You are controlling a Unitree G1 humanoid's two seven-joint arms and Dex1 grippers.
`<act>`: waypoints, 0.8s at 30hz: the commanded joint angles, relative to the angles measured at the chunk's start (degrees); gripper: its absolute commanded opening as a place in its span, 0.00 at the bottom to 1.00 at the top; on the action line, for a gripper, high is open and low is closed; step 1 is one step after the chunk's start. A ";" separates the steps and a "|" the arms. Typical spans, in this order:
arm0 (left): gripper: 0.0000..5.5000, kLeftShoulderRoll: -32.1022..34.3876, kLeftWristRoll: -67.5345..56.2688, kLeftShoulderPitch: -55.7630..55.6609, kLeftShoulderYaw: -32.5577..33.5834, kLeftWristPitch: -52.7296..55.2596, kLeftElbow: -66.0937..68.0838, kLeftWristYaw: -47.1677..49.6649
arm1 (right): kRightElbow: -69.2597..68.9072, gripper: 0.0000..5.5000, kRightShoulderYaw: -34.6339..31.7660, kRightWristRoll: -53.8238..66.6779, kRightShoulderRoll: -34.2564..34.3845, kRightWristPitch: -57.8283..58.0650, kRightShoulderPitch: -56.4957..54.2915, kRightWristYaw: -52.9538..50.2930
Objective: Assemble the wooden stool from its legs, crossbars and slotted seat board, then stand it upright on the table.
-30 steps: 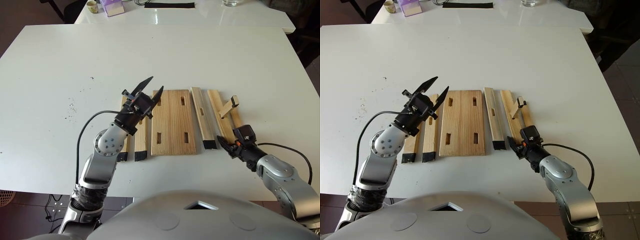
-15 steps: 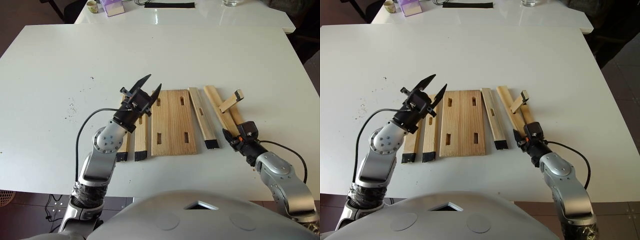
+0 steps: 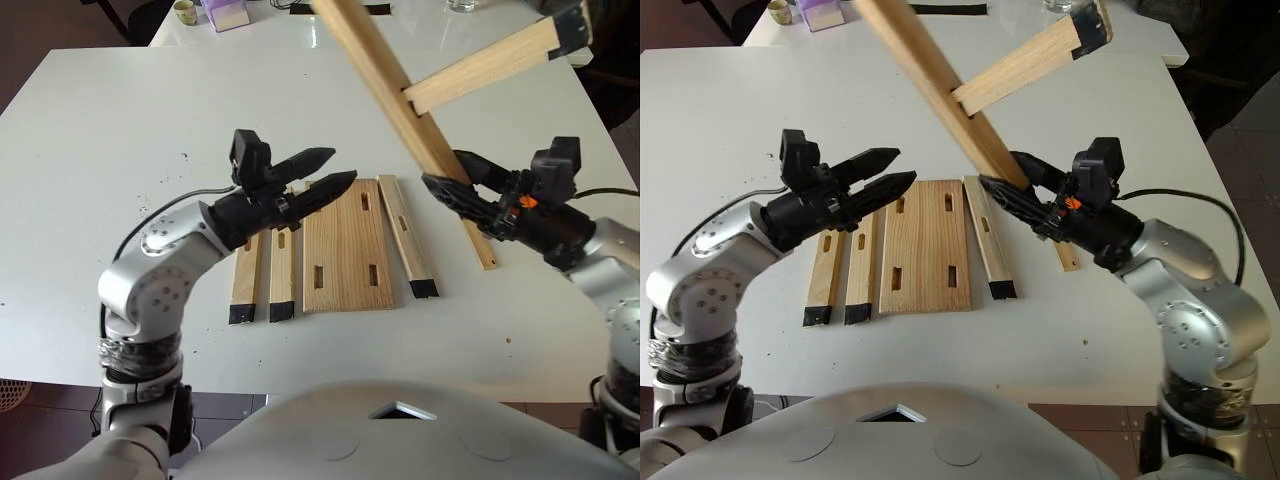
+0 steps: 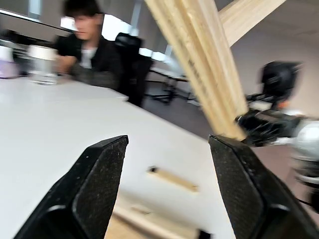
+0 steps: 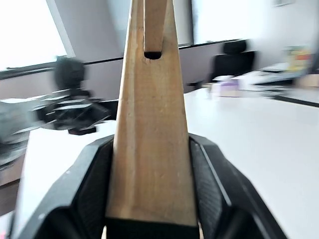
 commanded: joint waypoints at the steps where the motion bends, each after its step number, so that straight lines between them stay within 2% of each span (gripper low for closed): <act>1: 0.55 2.11 -12.69 -6.60 3.76 2.65 1.27 -0.05 | 2.00 0.38 -1.69 9.35 -9.52 4.36 -3.09 11.80; 5: 0.55 2.61 -17.38 -7.68 4.48 1.57 1.05 -2.93 | 5.04 0.38 0.03 9.42 -10.95 3.77 -5.99 12.75; 10: 0.55 3.91 -15.56 -6.20 2.43 0.75 0.17 -5.00 | 6.04 0.37 1.10 10.85 -10.82 3.77 -7.84 12.47; 17: 0.55 3.50 -14.27 -6.60 0.21 -0.17 0.34 -5.33 | 5.50 0.37 3.57 8.77 -12.10 3.39 -7.42 15.04; 24: 0.55 2.83 -18.98 -7.31 0.06 -0.26 -0.62 -4.58 | 8.74 0.37 7.02 6.09 -12.86 3.03 -9.59 17.99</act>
